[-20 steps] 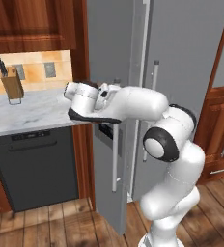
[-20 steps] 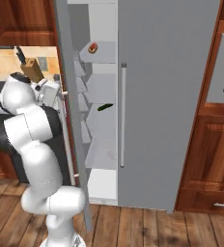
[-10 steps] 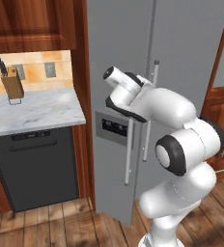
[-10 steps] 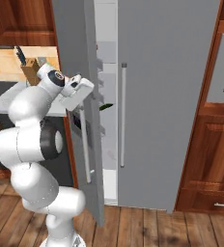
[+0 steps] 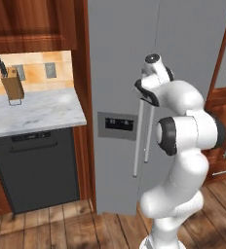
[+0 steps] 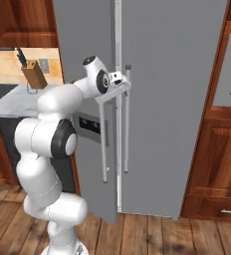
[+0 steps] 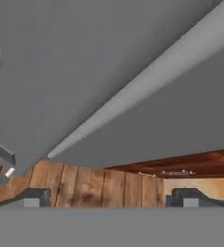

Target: Store the hot dog in the freezer for long-term storage. Close the freezer door after placing the cooked food.

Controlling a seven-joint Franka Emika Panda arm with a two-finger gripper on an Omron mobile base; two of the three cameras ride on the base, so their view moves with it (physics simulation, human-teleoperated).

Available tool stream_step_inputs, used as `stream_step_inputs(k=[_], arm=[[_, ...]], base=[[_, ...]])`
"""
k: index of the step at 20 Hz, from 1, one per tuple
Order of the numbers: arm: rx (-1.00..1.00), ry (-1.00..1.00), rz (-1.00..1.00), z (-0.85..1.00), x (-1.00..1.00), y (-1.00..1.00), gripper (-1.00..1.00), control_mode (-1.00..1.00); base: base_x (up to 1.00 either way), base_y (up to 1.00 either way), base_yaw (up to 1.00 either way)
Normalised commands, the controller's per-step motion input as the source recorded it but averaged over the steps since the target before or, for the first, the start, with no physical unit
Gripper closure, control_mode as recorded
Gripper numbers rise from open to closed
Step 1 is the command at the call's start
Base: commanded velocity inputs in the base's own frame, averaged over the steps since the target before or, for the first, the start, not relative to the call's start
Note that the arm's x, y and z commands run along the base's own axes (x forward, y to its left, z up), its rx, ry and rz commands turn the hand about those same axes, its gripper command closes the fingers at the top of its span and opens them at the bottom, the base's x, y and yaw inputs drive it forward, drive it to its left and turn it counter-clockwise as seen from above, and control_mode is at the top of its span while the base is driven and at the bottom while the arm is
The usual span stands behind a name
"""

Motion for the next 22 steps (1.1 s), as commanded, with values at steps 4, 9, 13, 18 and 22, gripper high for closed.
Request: stream_step_inputs(k=[4, 9, 13, 18, 22], arm=[[0.28, -0.03, 0.11, 0.38, 0.64, -0.38, -1.0, -1.0], [0.27, -0.13, -0.01, 0.47, -0.25, 0.07, -1.0, -1.0], [0.26, -0.12, -0.07, 0.33, -0.33, 0.47, -1.0, -1.0], [0.34, -0.13, -0.09, 0.03, -0.06, 0.57, -1.0, -1.0], [0.1, 0.0, -0.1, 0.0, -0.18, 0.41, -1.0, -1.0]], base=[[0.0, 0.0, 0.0], [0.0, 0.0, 0.0], [0.0, 0.0, 0.0], [0.0, 0.0, 0.0], [0.0, 0.0, 0.0]])
